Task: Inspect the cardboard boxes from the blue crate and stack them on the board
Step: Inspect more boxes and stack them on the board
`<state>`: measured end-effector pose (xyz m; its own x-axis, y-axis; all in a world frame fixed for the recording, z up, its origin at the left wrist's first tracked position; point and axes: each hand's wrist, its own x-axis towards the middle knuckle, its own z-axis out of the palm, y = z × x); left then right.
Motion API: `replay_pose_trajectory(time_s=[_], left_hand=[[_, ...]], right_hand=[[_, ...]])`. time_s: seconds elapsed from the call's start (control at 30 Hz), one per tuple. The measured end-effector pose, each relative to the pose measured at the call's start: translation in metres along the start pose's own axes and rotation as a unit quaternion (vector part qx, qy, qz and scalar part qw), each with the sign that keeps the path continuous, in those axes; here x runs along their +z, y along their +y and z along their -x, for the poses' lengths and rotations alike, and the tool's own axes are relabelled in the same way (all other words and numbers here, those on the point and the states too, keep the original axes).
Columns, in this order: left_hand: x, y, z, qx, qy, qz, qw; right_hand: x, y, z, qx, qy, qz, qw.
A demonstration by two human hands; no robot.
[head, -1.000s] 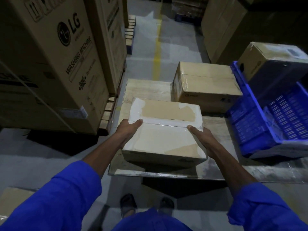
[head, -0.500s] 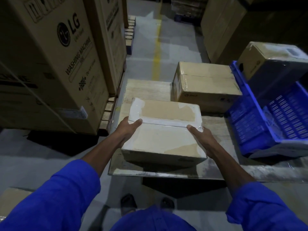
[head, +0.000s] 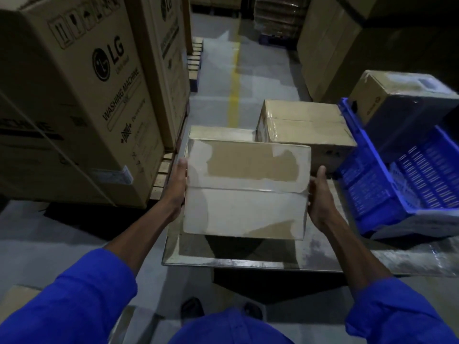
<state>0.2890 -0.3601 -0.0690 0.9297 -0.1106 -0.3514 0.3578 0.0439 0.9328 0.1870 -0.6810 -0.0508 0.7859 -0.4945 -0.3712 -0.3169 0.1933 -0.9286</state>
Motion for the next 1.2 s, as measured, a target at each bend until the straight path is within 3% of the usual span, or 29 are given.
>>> replay_pose_trajectory(time_s=[0.1,0.23,0.37,0.53,0.7,0.87,1.0,1.2], left_hand=[[-0.004,0.005,-0.002,-0.04,0.019,0.058,0.997],[-0.002,0.01,0.001,-0.057,0.021,0.056,0.997],[0.001,0.014,0.004,-0.028,-0.018,0.044,0.998],[0.011,0.025,0.005,-0.007,-0.008,0.049,0.999],[0.016,0.03,-0.006,-0.041,-0.035,-0.004,0.999],[0.025,0.035,-0.021,-0.051,-0.003,-0.137,0.989],[0.029,0.035,-0.018,-0.03,0.013,-0.186,0.982],[0.033,0.035,-0.017,-0.033,0.016,-0.179,0.983]], right_hand=[[-0.003,-0.007,0.002,0.001,0.024,-0.026,0.999],[-0.016,0.007,-0.011,0.023,0.002,-0.035,0.999],[-0.01,-0.008,0.005,0.016,-0.014,-0.039,0.999],[-0.014,-0.017,0.003,-0.015,-0.035,-0.023,0.999],[-0.011,-0.031,0.0,-0.019,-0.04,0.037,0.998],[0.003,-0.05,-0.004,-0.073,-0.12,0.219,0.965],[0.001,-0.047,-0.01,-0.075,-0.154,0.212,0.962],[0.003,-0.041,-0.018,-0.081,-0.134,0.194,0.968]])
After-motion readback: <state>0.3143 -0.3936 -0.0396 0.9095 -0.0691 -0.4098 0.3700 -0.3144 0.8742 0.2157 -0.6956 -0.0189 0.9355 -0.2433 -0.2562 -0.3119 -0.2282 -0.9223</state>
